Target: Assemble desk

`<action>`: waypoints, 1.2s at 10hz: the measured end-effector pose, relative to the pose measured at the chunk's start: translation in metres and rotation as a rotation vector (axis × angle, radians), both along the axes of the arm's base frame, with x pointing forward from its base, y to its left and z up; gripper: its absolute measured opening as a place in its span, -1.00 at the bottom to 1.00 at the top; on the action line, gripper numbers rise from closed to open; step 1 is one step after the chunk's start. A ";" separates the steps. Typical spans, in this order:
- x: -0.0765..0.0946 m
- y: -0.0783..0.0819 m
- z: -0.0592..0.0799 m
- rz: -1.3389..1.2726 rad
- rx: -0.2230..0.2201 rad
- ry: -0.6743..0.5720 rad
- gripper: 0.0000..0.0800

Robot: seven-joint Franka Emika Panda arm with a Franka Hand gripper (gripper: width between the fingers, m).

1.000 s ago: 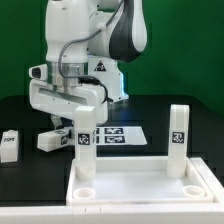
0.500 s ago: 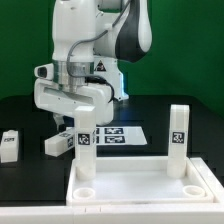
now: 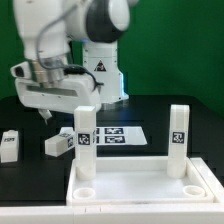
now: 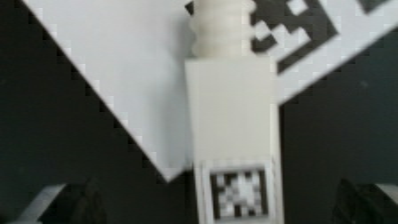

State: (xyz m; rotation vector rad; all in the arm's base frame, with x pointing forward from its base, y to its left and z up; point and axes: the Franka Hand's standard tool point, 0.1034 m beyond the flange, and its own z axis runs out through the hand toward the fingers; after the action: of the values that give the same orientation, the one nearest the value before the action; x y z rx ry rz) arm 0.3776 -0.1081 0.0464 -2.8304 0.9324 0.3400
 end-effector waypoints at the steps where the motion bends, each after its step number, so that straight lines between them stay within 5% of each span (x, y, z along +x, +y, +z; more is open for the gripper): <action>1: -0.001 0.000 -0.003 -0.004 0.029 0.041 0.62; 3: -0.004 0.005 -0.001 -0.012 0.147 0.171 0.62; 4: 0.009 0.000 0.003 -0.010 0.222 0.227 0.62; 7: 0.018 0.014 0.007 0.050 0.308 0.294 0.62; 11: 0.010 0.002 -0.001 0.028 0.494 0.561 0.62; 12: 0.023 -0.008 -0.005 0.034 0.532 0.614 0.62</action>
Offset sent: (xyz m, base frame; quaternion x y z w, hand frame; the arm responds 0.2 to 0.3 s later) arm 0.0475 -0.0029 0.0081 0.0899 -0.2745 0.0042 0.9574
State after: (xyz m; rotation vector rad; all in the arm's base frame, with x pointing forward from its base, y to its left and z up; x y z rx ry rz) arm 0.4008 -0.1161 0.0410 -2.2681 0.7243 1.2940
